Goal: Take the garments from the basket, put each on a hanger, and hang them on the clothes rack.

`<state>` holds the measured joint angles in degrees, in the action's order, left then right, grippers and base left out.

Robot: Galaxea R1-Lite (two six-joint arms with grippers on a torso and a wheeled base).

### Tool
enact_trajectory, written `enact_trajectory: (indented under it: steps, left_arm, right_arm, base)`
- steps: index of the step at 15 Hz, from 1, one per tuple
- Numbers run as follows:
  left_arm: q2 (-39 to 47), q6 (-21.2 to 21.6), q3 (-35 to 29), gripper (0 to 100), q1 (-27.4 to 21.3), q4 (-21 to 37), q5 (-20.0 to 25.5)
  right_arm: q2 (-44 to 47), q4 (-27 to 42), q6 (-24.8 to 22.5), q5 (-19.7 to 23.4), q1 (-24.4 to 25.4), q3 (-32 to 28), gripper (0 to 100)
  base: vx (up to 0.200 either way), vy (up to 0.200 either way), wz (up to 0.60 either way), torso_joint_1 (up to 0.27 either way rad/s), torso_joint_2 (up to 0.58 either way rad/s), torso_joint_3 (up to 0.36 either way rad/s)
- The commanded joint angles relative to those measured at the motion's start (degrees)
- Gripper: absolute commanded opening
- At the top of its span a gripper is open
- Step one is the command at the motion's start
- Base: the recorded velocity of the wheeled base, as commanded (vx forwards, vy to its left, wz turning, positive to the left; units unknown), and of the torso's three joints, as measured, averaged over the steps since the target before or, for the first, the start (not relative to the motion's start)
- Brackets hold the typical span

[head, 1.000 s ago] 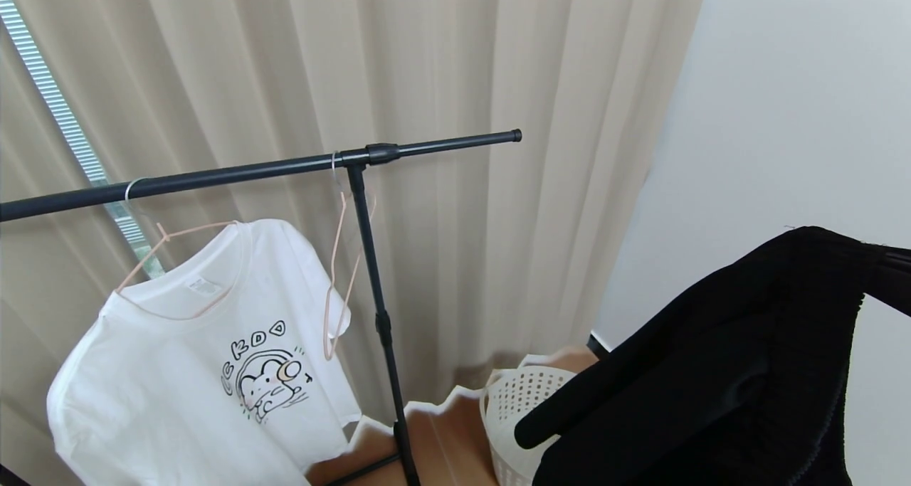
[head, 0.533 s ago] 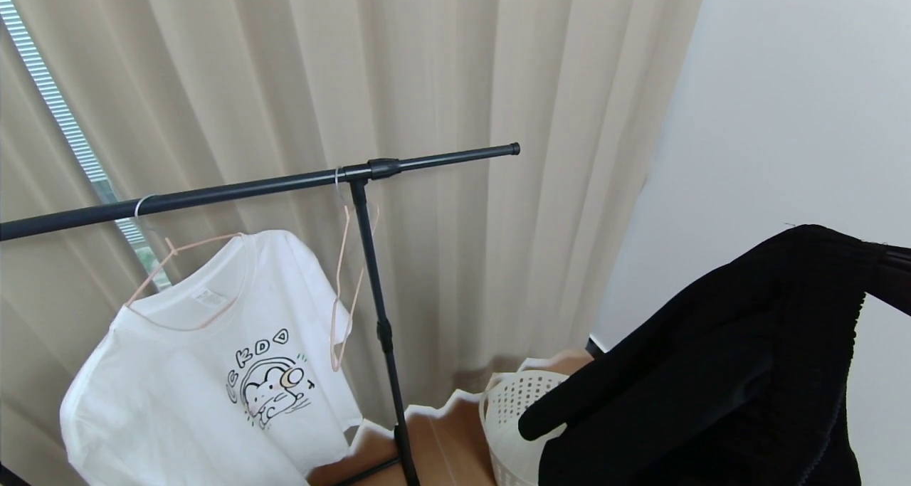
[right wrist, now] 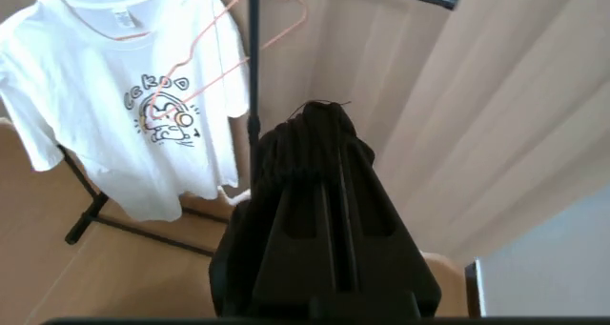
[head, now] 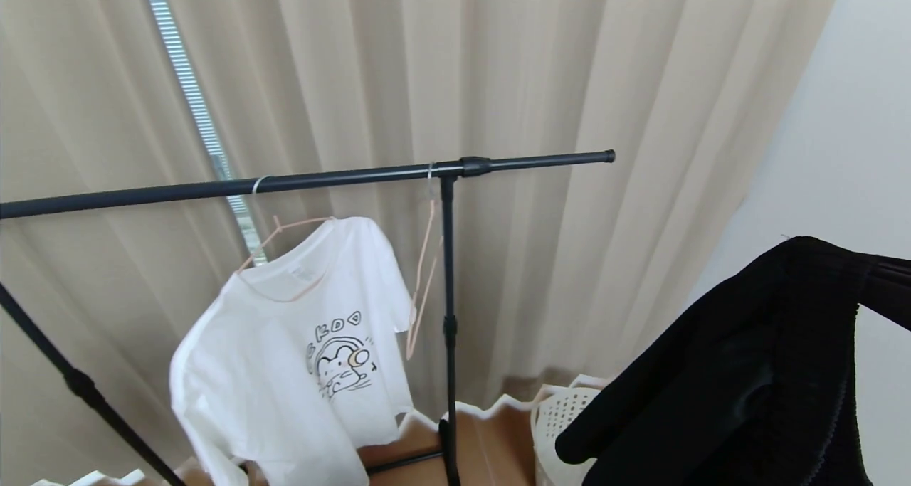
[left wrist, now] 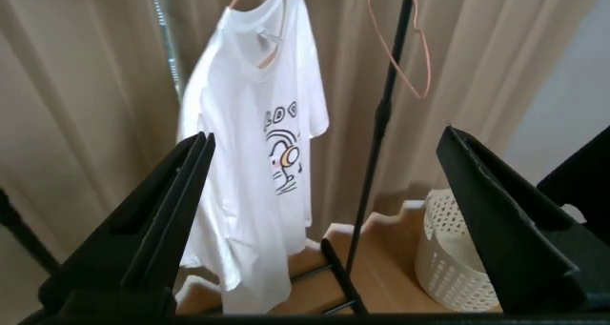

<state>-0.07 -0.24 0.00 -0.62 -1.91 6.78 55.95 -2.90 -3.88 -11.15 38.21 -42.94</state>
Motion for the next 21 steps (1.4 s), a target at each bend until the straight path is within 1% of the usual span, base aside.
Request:
enact_trajectory:
  steps: [1,3,15,18,21]
  left_arm:
    - [0.07,-0.02,0.0,100,0.01,-0.02,-0.01]
    - [0.07,-0.02,0.0,100,0.01,-0.02,-0.01]
    - [0.07,-0.11,0.0,100,0.01,-0.02,-0.27]
    - [0.07,0.07,0.0,100,0.01,-0.02,-0.01]
    - [0.07,-0.11,0.0,100,0.01,-0.02,-0.01]
  right_arm:
    - [0.12,0.0,0.01,-0.01,0.03,0.04,0]
    - [0.12,0.0,0.01,-0.01,0.03,0.13,0]
    - [-0.32,0.0,-0.08,-0.01,0.03,0.48,0]
    - [-1.37,-0.09,-2.01,0.26,0.03,1.01,0]
    - [-2.78,0.0,-2.1,0.26,0.03,1.1,0]
  base:
    - [0.0,0.0,0.6,-0.002,0.0,-0.002]
    - [0.0,0.0,0.6,0.0,0.0,0.0]
    - [0.0,0.0,0.0,0.0,0.0,0.0]
    - [0.0,0.0,0.0,0.0,0.0,0.0]
    - [-0.2,0.0,0.0,0.004,0.0,-0.001]
